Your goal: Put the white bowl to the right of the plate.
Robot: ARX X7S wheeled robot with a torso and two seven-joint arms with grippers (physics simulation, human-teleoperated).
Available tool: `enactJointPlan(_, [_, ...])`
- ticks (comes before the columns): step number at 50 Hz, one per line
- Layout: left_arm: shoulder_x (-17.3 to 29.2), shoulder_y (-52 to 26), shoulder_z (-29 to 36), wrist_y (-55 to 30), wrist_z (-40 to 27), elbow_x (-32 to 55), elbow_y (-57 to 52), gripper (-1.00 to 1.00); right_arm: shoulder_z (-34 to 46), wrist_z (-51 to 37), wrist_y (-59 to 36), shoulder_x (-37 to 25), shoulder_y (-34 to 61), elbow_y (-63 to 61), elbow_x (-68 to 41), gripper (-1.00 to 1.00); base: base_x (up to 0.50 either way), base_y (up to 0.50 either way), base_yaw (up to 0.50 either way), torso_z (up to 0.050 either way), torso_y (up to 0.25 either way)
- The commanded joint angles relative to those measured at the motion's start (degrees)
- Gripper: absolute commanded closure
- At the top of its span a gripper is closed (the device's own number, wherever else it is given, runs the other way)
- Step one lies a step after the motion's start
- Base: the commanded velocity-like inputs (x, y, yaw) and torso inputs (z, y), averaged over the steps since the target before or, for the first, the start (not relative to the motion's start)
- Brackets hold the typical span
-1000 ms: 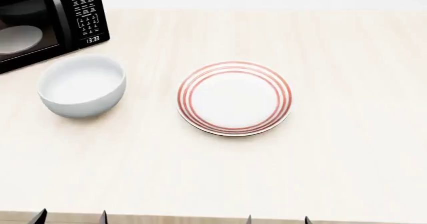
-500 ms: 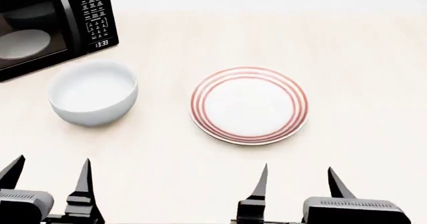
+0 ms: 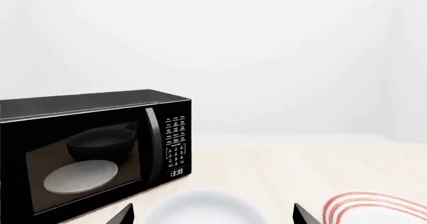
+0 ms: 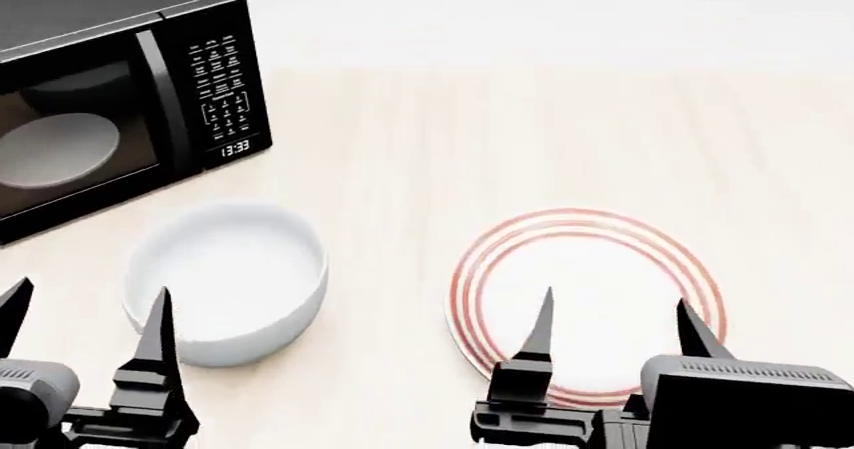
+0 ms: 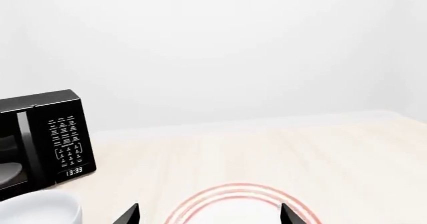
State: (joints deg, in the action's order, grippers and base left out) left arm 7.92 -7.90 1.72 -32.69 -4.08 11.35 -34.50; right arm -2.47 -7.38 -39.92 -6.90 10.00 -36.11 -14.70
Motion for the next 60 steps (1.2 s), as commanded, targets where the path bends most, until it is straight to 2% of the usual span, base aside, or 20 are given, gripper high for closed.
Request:
enactJointPlan(1, [0.43,-0.47,-0.09,-0.92,-0.68,1.18,-1.14,-1.00,-0.03,-0.82,-1.94,-0.52,1.33,-0.49,-1.40,-1.00,0.50,0.00,0.00,0.000,0.000])
enactJointPlan(25, [1.21,-0.54,0.09,-0.50,-1.92,2.56,-1.34,-1.00,2.22,-1.93,0.58,-1.59,0.95,0.34,-0.90,-1.00,0.50,-0.10,0.00,0.000,0.001])
enactJointPlan(27, [1.30,-0.47,-0.02,-0.43,-1.98,2.74,-1.32,-1.00,2.59,-3.51,-2.93,-1.71,2.05,0.94,-0.38,-1.00,0.37,0.00,0.00,0.000,0.000])
enactJointPlan(28, [1.70,1.18,-8.62,-3.28,-8.31,0.92,0.16,-1.00,4.45,-12.11,-11.52,2.99,10.64,-7.29,3.15,-1.00,0.00,0.00,0.00,0.000,0.000])
enactJointPlan(29, [2.03,1.13,-9.58,-3.79,-8.07,1.44,0.06,-1.00,4.07,-13.17,-12.55,3.42,14.38,-6.92,3.02,-1.00,0.00,0.00,0.00,0.000,0.000])
enactJointPlan(30, [2.42,1.86,-9.55,-0.86,-7.65,0.70,0.31,-1.00,6.14,-13.23,-9.48,2.07,14.44,-5.53,4.92,-1.00,0.00,0.00,0.00,0.000,0.000])
enactJointPlan(31, [2.44,1.90,-9.52,-0.74,-7.67,0.72,0.38,-1.00,6.20,-13.31,-9.31,2.02,14.40,-5.42,4.87,-1.00,0.00,0.00,0.00,0.000,0.000])
enactJointPlan(32, [3.26,2.65,-10.26,-1.29,-5.21,3.38,-0.49,-1.00,6.57,-15.85,-5.10,2.36,14.37,-3.74,7.62,-1.00,0.00,0.00,0.00,0.000,0.000])
enactJointPlan(36, [3.14,3.35,-9.61,2.35,-8.35,-1.27,0.22,-1.00,6.29,-15.30,-6.07,2.46,14.93,-3.92,5.89,-1.00,0.00,0.00,0.00,0.000,0.000])
enactJointPlan(40, [2.51,4.22,-11.92,3.88,-7.18,1.92,0.94,-1.00,4.32,-14.42,-12.61,3.31,17.09,-4.63,1.87,-1.00,0.00,0.00,0.00,0.000,0.000])
enactJointPlan(43, [2.52,4.20,-12.14,3.33,-10.40,-1.00,0.68,-1.00,0.95,-13.56,-19.79,4.64,20.46,-3.45,-2.69,-1.00,0.00,0.00,0.00,0.000,0.000])
enactJointPlan(44, [2.49,4.48,-12.34,3.52,-10.53,-0.97,0.46,-1.00,1.14,-10.75,-20.57,3.85,20.98,-3.36,-5.06,-1.00,0.00,0.00,0.00,0.000,0.000])
enactJointPlan(46, [2.58,5.51,-12.66,4.88,-10.31,-0.93,0.37,-1.00,-0.13,-11.40,-22.75,4.61,22.38,-2.52,-6.25,-1.00,0.00,0.00,0.00,0.000,0.000])
enactJointPlan(55, [2.05,6.73,-14.67,7.41,-12.92,-2.37,3.00,-1.00,4.26,-13.29,-27.78,3.89,29.43,0.35,-7.13,-1.00,0.00,0.00,0.00,0.000,0.000])
enactJointPlan(60, [1.78,6.97,-17.16,7.74,-14.64,-2.15,3.93,-1.00,4.58,-8.90,-32.02,4.16,32.18,2.24,-12.66,-1.00,0.00,0.00,0.00,0.000,0.000])
